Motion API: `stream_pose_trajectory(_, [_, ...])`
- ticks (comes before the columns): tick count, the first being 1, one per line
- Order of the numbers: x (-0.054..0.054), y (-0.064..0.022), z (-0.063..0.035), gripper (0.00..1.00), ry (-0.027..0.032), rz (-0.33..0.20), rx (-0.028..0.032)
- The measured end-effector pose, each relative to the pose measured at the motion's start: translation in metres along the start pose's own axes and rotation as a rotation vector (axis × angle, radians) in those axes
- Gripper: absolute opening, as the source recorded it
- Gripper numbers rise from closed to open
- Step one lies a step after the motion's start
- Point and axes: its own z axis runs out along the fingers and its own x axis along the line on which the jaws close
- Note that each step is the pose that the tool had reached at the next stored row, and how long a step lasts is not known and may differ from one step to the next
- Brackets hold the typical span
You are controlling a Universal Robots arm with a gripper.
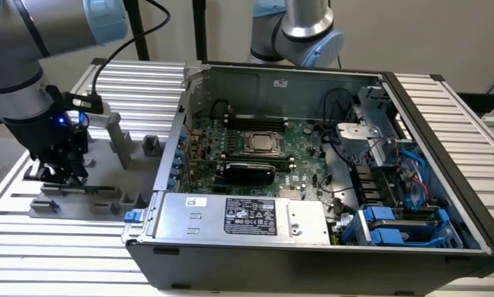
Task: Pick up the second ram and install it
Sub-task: 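Pick up the second ram and move it above second insertion slot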
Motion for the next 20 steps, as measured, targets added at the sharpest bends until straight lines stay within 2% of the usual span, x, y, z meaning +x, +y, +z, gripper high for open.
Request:
stream_pose_trajectory(7, [0.0, -0.0022, 0.0069, 1.0, 0.0004, -0.001, -0.003])
stream_pose_trajectory(10, [0.0, -0.0043, 0.0091, 1.0, 0.001, -0.005, -0.0066])
stream_pose_trajectory(14, [0.0, -0.0045, 0.0129, 1.0, 0.0035, -0.019, -0.0128])
stream_pose_trajectory(20, [0.0, -0.0049, 0.0173, 1.0, 0.0079, -0.038, -0.0145])
